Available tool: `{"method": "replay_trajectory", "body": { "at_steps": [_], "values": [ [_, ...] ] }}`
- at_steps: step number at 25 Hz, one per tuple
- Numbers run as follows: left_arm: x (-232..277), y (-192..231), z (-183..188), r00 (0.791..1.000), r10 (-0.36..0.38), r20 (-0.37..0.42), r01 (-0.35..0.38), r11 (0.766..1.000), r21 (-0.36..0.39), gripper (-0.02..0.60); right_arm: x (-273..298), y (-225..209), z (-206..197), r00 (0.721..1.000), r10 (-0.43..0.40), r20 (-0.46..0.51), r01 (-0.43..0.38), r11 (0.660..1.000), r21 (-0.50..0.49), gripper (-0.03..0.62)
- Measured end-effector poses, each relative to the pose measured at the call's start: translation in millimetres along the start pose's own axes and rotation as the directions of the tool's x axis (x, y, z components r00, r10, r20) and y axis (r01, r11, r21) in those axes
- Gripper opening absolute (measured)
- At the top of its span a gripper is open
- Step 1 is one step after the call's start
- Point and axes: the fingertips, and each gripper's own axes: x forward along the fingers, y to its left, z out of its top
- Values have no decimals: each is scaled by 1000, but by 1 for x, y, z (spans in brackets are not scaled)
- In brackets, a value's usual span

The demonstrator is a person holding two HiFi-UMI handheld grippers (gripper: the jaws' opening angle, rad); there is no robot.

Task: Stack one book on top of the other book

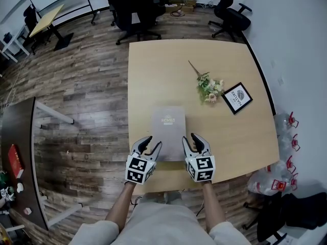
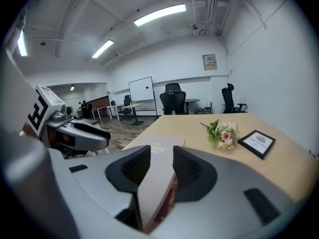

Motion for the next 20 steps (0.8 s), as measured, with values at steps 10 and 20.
{"method": "replay_trajectory", "body": {
  "at_steps": [10, 20],
  "values": [
    [-8, -28, 13, 999, -30, 32, 28, 998, 57, 46, -63, -11, 10, 993, -85, 82, 84, 996, 24, 26],
    [-4, -70, 30, 992, -113, 47, 107, 987, 124, 9, -128, -34, 9, 973, -191, 128, 186, 981, 50, 4]
  ]
}}
